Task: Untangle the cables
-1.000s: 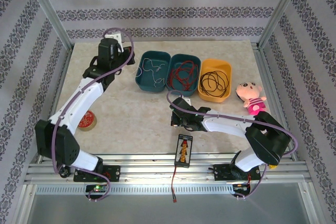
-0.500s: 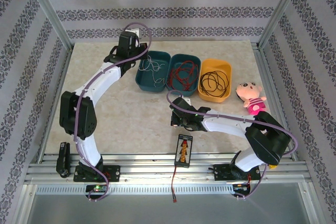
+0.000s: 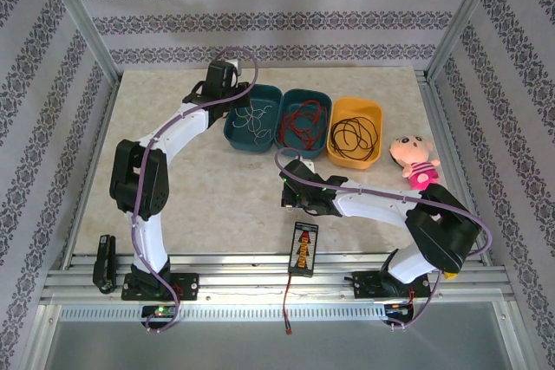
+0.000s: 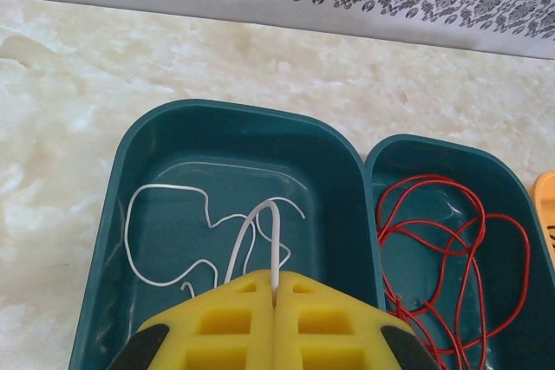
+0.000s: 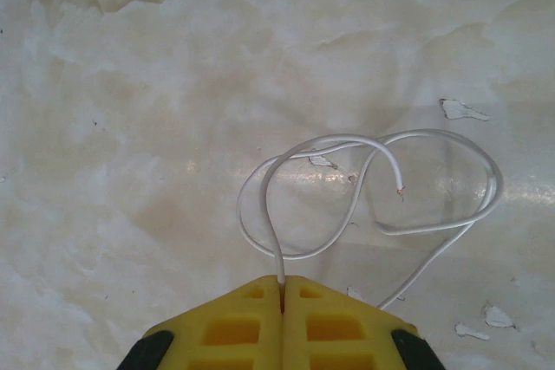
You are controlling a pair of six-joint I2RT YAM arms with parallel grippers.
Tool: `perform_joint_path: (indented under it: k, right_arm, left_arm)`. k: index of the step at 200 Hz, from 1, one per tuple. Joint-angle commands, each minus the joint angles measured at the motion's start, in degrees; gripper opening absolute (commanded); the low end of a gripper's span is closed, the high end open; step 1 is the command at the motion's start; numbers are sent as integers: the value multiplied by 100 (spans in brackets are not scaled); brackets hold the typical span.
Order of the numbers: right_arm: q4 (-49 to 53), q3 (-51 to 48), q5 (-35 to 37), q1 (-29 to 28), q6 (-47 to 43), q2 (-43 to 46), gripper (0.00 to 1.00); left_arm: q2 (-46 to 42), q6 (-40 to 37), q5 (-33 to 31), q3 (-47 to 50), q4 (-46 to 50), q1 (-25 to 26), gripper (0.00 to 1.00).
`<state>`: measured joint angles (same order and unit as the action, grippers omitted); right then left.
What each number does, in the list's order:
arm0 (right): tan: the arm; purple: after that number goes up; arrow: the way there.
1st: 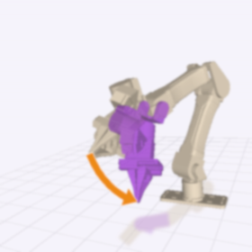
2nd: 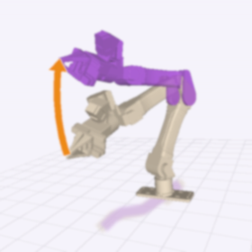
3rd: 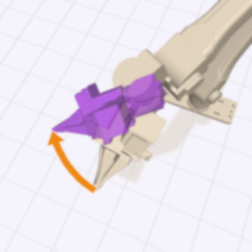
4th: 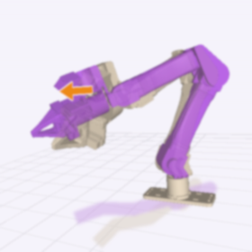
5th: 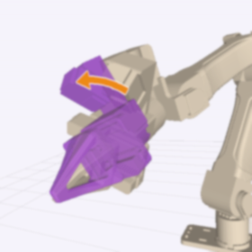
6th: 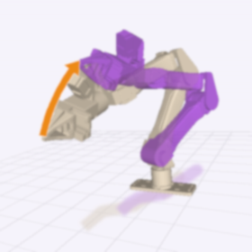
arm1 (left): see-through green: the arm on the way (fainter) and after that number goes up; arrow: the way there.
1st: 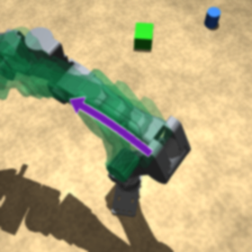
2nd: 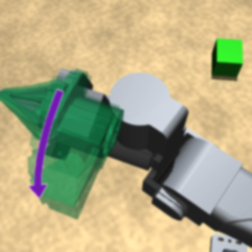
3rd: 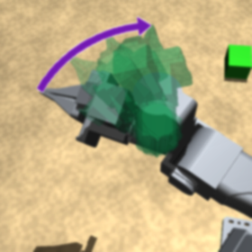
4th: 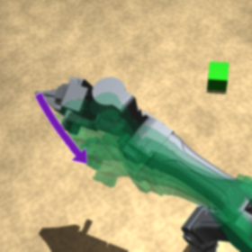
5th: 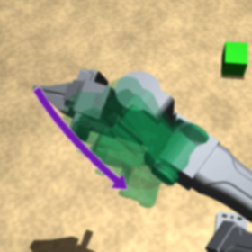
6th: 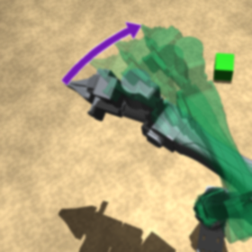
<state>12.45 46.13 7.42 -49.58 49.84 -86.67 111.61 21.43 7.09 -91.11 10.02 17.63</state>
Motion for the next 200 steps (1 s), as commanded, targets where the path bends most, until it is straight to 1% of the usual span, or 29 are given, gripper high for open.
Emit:
perform_joint_path:
  k: [1,40,52,60,74,92,111,122,141,169,182,200]
  right_arm:
    - [59,54,13,63,130,103,0]
    - [-5,-3,27,59,179,158,0]
    - [-13,0,33,46,175,160,0]
    - [-12,-7,49,45,175,161,0]
    - [-7,-1,49,45,183,162,0]
    - [-23,-3,48,45,183,166,0]
    - [-18,3,32,45,183,149,0]
    - [-22,10,27,45,183,137,0]
    - [-23,19,17,45,175,125,0]
    - [-18,36,20,45,166,133,0]
    - [-13,34,37,44,160,149,0]
    - [3,36,32,45,146,165,0]
  left_arm:
    - [240,47,-21,-180,84,61,4]
    - [546,98,72,-295,9,72,9]
    - [643,109,79,-358,39,65,13]
    - [699,101,87,-393,52,68,17]
    - [784,96,87,-446,70,73,20]
    - [892,49,84,-525,128,66,27]
    - [1017,-22,43,-639,262,66,32]
    - [1062,-65,37,-700,333,69,38]
    - [1112,-117,21,-783,431,69,39]
    - [967,-124,133,-757,481,71,41]
    - [832,-130,188,-713,493,70,46]
    - [573,-137,222,-618,516,67,56]
